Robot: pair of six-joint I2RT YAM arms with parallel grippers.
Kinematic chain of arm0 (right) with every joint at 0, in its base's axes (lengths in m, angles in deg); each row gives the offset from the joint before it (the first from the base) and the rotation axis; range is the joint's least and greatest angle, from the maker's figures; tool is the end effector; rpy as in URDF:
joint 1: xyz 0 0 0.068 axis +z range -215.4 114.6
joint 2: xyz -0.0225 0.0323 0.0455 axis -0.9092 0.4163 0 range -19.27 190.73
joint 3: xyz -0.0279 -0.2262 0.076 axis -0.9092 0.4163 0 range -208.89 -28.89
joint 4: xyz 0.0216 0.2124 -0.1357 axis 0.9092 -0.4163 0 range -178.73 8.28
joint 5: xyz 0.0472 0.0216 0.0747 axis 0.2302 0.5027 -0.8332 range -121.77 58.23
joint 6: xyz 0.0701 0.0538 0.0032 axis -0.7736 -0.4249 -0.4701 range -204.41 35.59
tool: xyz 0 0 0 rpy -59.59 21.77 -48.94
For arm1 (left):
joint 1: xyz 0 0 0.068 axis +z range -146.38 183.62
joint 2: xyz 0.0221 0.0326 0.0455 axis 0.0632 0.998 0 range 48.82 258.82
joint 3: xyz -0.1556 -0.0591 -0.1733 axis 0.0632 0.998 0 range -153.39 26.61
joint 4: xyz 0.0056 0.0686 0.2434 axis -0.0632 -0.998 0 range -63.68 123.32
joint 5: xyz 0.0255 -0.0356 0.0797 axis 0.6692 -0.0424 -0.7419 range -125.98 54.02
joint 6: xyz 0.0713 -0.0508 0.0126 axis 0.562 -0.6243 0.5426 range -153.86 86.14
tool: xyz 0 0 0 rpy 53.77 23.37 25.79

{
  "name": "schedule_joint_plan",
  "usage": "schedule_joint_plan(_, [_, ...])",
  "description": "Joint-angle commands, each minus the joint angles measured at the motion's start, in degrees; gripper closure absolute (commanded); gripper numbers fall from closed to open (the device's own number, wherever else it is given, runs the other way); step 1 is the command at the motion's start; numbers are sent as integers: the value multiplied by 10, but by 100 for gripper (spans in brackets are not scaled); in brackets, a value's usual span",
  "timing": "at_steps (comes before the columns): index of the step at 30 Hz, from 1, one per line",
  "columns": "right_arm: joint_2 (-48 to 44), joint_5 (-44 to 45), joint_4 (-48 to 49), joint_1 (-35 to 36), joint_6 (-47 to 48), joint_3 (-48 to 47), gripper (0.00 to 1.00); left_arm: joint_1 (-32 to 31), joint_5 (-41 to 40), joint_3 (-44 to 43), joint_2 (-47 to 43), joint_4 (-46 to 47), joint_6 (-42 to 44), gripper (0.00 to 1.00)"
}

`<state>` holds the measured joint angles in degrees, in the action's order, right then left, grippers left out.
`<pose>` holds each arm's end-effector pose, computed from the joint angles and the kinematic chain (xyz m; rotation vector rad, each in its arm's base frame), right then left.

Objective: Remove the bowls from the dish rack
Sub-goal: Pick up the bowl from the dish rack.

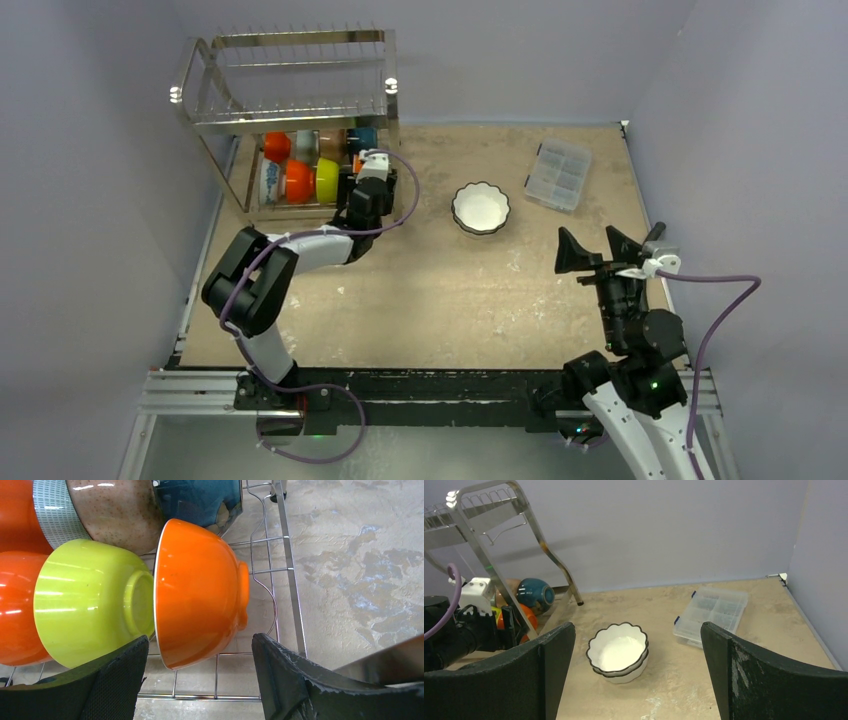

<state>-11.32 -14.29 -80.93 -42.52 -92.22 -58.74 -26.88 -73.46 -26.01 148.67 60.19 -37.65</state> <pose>0.1253 0.0272 0.3466 0.1142 1.1933 0.2912 0.3616 -0.1575 0.1605 0.0025 1.8561 0.2151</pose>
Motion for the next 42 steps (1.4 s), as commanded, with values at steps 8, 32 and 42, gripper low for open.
schedule_joint_plan(8, [12, 11, 26, 4, 10, 1, 1, -23, -19, -73, 34, 8, 12, 25])
schedule_joint_plan(32, [24, 8, 26, 3, 11, 1, 1, -25, -51, -76, 92, 115, -3, 20])
schedule_joint_plan(42, [33, 6, 26, 3, 11, 1, 1, -25, -87, -69, 110, 185, 16, 19])
